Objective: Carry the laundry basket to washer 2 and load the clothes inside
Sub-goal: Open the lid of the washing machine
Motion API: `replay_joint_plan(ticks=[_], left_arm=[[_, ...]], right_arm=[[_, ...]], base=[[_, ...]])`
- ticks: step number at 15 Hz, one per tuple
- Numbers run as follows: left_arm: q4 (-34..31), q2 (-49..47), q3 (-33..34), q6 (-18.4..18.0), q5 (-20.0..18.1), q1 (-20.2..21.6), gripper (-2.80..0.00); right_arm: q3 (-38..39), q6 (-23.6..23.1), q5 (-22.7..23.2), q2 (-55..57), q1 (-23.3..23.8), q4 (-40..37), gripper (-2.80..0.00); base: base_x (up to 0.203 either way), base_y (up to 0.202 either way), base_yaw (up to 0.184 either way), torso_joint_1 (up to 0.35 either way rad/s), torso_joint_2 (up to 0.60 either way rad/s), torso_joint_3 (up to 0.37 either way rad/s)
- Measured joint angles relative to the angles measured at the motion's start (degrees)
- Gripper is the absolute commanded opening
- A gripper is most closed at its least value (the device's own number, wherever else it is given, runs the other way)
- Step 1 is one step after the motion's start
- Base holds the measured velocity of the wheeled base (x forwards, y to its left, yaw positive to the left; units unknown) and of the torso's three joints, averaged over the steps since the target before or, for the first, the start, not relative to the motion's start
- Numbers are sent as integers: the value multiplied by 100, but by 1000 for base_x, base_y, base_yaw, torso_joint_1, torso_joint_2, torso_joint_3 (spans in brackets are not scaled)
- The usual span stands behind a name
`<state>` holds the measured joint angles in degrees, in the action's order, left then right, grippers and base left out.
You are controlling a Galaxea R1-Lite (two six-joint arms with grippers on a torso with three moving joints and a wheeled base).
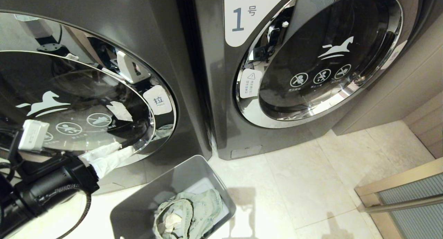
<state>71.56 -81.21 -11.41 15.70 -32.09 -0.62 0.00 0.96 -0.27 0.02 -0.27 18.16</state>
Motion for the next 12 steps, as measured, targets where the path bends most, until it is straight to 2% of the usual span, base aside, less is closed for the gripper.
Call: replay_joint_plan(ticks=[12], left_arm=[[-12,666,455,-115,22,-26,0]], right_arm=[[0,0,0,0,2,-1,-280]], base=[[0,0,0,0,0,0]])
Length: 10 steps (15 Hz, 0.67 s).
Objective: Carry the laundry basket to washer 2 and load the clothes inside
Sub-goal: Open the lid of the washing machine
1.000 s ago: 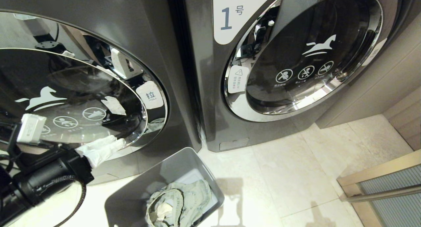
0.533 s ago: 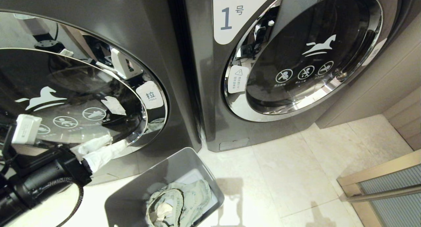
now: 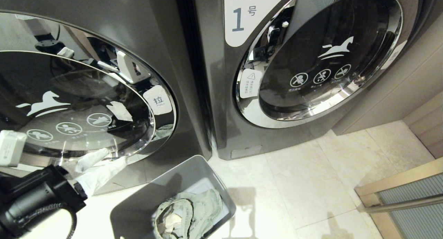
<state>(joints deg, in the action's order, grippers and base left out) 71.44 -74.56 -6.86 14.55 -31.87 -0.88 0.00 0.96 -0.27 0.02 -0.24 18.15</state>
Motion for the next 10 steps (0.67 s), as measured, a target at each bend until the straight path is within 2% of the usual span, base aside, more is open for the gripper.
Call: replay_joint_plan(ticks=[5,10], left_arm=[[6,-211,-453,-268,-111,-373,0],[150,-988,-1245,-341,-101,-444,0]], right_arm=[[0,0,0,0,4,0,-280],[0,0,0,0,-2,1,-280]], base=[[0,0,0,0,0,0],[0,0,0,0,0,0]])
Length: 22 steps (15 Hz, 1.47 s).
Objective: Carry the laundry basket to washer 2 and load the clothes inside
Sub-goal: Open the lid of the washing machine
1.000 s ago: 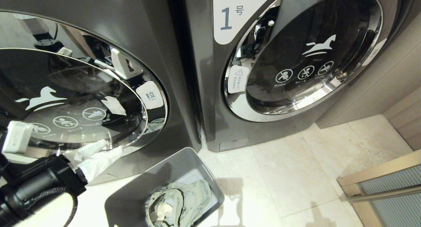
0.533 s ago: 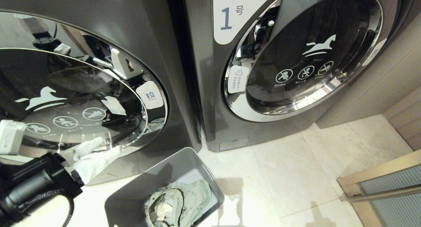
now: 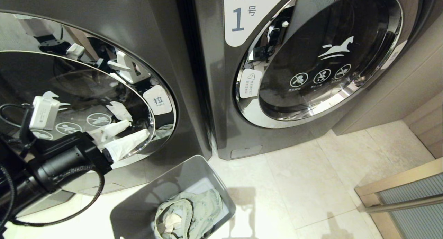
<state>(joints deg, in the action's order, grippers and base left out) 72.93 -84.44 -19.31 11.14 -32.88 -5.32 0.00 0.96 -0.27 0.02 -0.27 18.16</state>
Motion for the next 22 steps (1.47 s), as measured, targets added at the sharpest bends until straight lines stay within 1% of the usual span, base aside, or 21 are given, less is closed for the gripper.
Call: replay_joint_plan(ticks=[7,9,12,19,21,22], left_arm=[[77,-203,276,-10,2,91,0],[76,-200,280,-29,2,86,0],[80,-203,269,-195,2,66,0],[85,-252,167,-298,2,59,0],[82,-255,171,-321,69,57,0],[73,-252,193,-313,176,57,0]], right_arm=[[0,0,0,0,5,-1,-280],[0,0,1,0,2,-1,-280],[0,0,0,0,0,-1,-280],[0,0,0,0,5,-1,-280],[0,0,0,0,0,-1,-280],[0,-1,1,0,0,0,-280]], base=[[0,0,0,0,0,0],[0,0,0,0,0,0],[0,0,0,0,0,0],[0,0,0,0,0,0],[0,0,0,0,0,0],[0,0,0,0,0,0]])
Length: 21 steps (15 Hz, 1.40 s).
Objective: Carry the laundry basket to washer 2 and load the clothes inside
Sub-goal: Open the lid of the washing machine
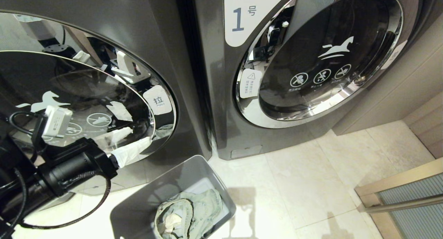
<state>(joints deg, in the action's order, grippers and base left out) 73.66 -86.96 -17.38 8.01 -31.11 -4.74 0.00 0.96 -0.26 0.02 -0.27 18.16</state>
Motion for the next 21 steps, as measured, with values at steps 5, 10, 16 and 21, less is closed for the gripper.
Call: replay_joint_plan(ticks=[5,10,16,21], left_arm=[[-2,55,4,12,122,4,0],[-7,214,120,25,102,11,0],[-7,325,240,23,88,9,0],[-8,325,253,29,86,9,0]], right_arm=[[0,1,1,0,2,-1,-280],[0,1,0,0,6,-1,-280],[0,1,0,0,0,-1,-280],[0,1,-1,0,6,-1,-280]], base=[[0,0,0,0,0,0],[0,0,0,0,0,0],[0,0,0,0,0,0],[0,0,0,0,0,0]])
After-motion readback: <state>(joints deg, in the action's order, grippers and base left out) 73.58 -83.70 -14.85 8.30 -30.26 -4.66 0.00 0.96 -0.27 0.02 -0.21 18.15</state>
